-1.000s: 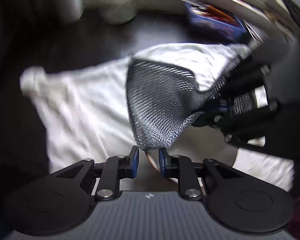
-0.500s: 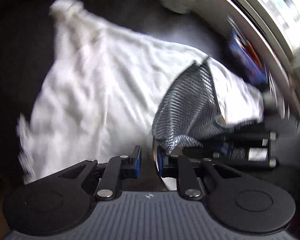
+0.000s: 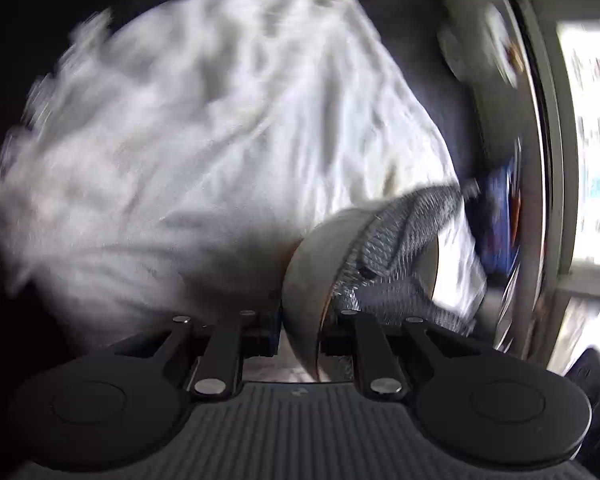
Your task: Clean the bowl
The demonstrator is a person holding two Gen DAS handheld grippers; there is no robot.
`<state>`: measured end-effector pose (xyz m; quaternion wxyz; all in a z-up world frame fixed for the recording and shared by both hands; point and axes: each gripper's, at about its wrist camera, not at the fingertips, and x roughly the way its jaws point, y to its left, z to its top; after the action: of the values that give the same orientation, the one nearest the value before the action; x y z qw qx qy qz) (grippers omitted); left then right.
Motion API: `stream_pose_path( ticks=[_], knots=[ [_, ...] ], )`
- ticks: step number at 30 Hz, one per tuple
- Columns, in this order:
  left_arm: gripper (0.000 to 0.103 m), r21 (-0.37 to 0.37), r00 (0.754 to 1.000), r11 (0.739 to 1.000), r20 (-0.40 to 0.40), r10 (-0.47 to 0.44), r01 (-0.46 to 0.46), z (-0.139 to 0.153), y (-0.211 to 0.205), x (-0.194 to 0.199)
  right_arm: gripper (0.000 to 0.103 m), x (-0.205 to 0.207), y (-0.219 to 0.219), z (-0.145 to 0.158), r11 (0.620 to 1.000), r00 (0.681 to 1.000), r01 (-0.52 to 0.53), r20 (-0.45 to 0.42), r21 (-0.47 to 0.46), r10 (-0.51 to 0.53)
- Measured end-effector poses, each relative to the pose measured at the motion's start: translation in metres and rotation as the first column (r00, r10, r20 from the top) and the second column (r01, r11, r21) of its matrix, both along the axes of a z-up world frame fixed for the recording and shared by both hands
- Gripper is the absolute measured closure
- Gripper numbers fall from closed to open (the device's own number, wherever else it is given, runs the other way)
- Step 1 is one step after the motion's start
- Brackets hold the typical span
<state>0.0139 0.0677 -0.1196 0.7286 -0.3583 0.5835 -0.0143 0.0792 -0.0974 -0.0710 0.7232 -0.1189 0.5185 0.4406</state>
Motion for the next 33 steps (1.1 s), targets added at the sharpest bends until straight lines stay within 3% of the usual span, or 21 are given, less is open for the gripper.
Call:
stream_pose_path(
  ticks=[1,2,4,6,7,10,11,13,14,18,20,23,25,28,33],
  knots=[
    [0.087,0.107,0.994,0.989,0.044,-0.104,0.099,0.010,-0.009,0.004,0.100,-0.001,0.000,0.001,1.000,0.999,-0.016,0.027,-0.020,0.017],
    [0.087,0.217,0.975,0.957,0.075,-0.211,0.191,0.021,-0.018,0.008,0.100,-0.001,0.002,0.001,0.999,0.998,-0.034,0.056,-0.038,0.036],
    [0.087,0.439,0.896,0.826,0.098,-0.434,0.353,0.041,-0.035,0.017,0.100,-0.001,0.007,0.007,0.992,0.987,-0.082,0.130,-0.093,0.094],
    [0.085,0.524,0.824,0.730,0.088,-0.559,0.439,0.050,-0.038,0.025,0.100,0.000,0.012,0.012,0.980,0.968,-0.129,0.194,-0.148,0.157],
    [0.085,0.547,0.796,0.695,0.081,-0.599,0.467,0.052,-0.038,0.029,0.100,0.001,0.015,0.014,0.973,0.957,-0.151,0.222,-0.176,0.189],
    [0.090,0.598,0.719,0.602,0.061,-0.692,0.529,0.053,-0.043,0.037,0.101,0.002,0.026,0.014,0.950,0.922,-0.211,0.276,-0.230,0.272],
    [0.091,0.606,0.707,0.587,0.056,-0.705,0.537,0.052,-0.045,0.037,0.101,0.003,0.028,0.013,0.945,0.915,-0.224,0.283,-0.240,0.289],
    [0.092,0.595,0.717,0.600,0.058,-0.695,0.534,0.049,-0.048,0.035,0.101,0.006,0.029,0.009,0.939,0.910,-0.236,0.283,-0.248,0.304],
    [0.093,0.575,0.735,0.626,0.062,-0.675,0.527,0.046,-0.046,0.035,0.101,0.009,0.029,0.005,0.944,0.918,-0.231,0.267,-0.237,0.292],
    [0.094,0.379,0.889,0.843,0.100,-0.447,0.381,0.035,-0.019,0.029,0.101,0.016,0.024,-0.002,0.978,0.968,-0.145,0.184,-0.148,0.172],
    [0.094,0.277,0.945,0.920,0.096,-0.312,0.276,0.029,-0.006,0.023,0.101,0.019,0.019,-0.003,0.992,0.987,-0.083,0.127,-0.100,0.095],
    [0.093,0.105,0.995,0.992,0.055,-0.078,0.072,0.016,0.013,0.013,0.101,0.021,0.012,-0.005,0.999,0.999,-0.015,0.049,-0.036,0.017],
    [0.091,0.013,0.998,0.998,0.022,0.057,-0.057,0.008,0.024,0.006,0.101,0.020,0.010,-0.006,1.000,1.000,0.006,0.018,-0.015,-0.006],
    [0.087,-0.109,0.967,0.961,-0.047,0.249,-0.253,-0.005,0.033,-0.011,0.100,0.015,0.011,-0.006,1.000,1.000,0.004,0.005,-0.006,-0.004],
    [0.084,-0.169,0.930,0.916,-0.112,0.350,-0.364,-0.012,0.031,-0.024,0.099,0.007,0.012,-0.006,1.000,1.000,0.001,-0.016,0.008,0.000]
  ],
)
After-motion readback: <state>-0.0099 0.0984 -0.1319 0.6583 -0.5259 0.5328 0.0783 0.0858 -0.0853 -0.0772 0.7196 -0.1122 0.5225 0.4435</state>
